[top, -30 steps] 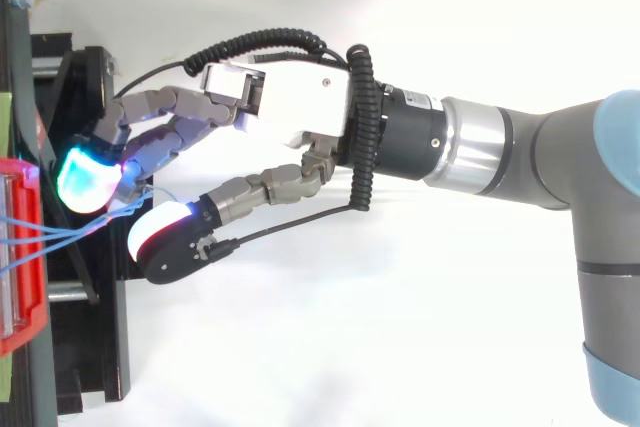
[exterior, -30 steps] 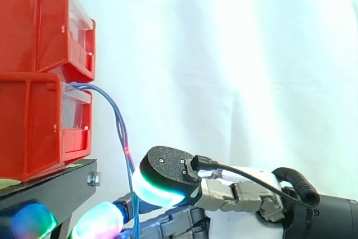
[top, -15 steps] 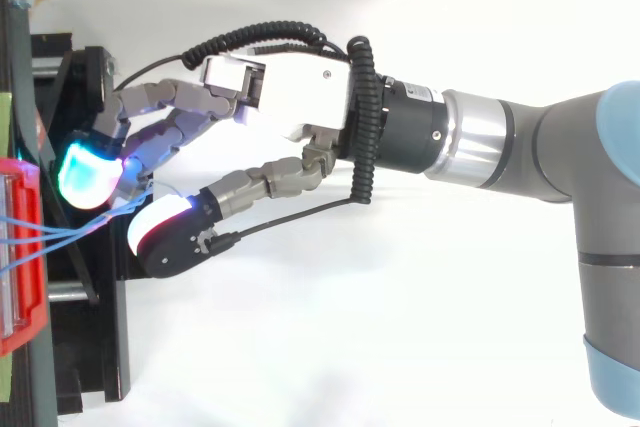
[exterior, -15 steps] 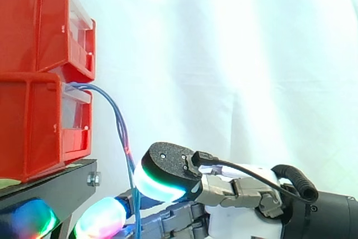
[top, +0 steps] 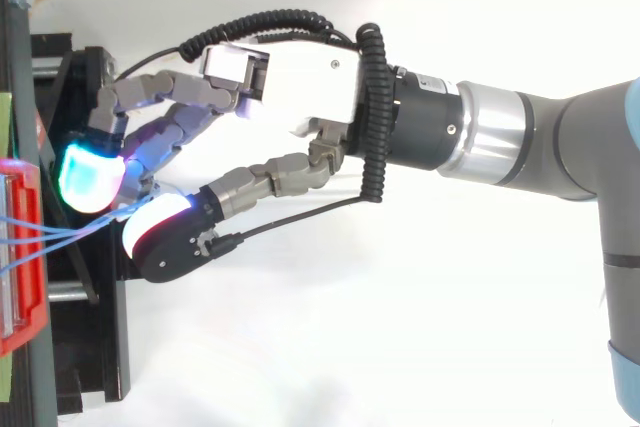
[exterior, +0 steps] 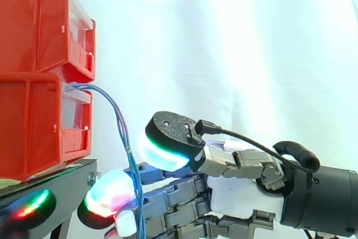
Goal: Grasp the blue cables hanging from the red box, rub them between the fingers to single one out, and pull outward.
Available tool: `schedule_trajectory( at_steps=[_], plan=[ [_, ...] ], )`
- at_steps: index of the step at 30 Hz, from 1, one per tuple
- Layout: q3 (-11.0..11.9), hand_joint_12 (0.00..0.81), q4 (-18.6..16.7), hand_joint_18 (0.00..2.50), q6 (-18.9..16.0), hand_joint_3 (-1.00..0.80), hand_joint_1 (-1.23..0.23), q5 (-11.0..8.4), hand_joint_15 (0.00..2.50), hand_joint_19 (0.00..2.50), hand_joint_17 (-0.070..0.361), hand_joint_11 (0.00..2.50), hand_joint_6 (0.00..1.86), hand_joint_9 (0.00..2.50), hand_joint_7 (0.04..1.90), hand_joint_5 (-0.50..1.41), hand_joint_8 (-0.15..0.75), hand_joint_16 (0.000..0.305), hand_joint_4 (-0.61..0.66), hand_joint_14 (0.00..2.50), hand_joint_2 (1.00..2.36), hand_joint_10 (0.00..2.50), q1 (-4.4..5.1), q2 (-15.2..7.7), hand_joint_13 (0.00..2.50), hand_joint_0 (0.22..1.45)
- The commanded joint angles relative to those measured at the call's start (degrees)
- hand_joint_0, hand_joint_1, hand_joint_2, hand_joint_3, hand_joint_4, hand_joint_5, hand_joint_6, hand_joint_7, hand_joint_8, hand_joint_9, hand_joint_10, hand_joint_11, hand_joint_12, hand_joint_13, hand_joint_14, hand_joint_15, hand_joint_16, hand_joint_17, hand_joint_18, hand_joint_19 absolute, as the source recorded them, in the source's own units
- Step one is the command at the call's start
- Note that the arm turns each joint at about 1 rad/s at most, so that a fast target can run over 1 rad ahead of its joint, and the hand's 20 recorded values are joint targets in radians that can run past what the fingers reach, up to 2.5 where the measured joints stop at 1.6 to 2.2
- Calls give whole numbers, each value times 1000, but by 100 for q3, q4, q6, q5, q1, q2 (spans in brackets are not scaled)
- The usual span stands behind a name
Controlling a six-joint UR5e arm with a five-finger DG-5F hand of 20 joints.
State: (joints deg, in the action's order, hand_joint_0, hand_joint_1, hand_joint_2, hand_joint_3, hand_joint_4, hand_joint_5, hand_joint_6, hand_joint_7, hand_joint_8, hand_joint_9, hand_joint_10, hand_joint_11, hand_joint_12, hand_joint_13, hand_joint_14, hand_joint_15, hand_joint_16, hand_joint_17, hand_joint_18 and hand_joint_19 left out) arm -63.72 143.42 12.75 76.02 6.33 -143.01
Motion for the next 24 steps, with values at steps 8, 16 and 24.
schedule_trajectory(
  at_steps=[8, 16, 24],
  plan=[
    [0, 381, 37, 611, -9, -500, -665, 35, 460, 634, 108, 579, 503, 948, 1064, -102, 307, 48, 295, 17, 1000, 21, 0, 45, 718, 578],
    [0, 382, 169, 623, 0, -496, -669, 71, 472, 641, 109, 587, 503, 959, 1103, -97, 309, 48, 287, 18, 1000, 21, -9, 124, 733, 585],
    [0, 380, 178, 640, 9, -500, -685, 71, 482, 657, 109, 600, 503, 974, 1151, -93, 307, 49, 270, 18, 1001, 23, 44, 203, 756, 586]
  ],
)
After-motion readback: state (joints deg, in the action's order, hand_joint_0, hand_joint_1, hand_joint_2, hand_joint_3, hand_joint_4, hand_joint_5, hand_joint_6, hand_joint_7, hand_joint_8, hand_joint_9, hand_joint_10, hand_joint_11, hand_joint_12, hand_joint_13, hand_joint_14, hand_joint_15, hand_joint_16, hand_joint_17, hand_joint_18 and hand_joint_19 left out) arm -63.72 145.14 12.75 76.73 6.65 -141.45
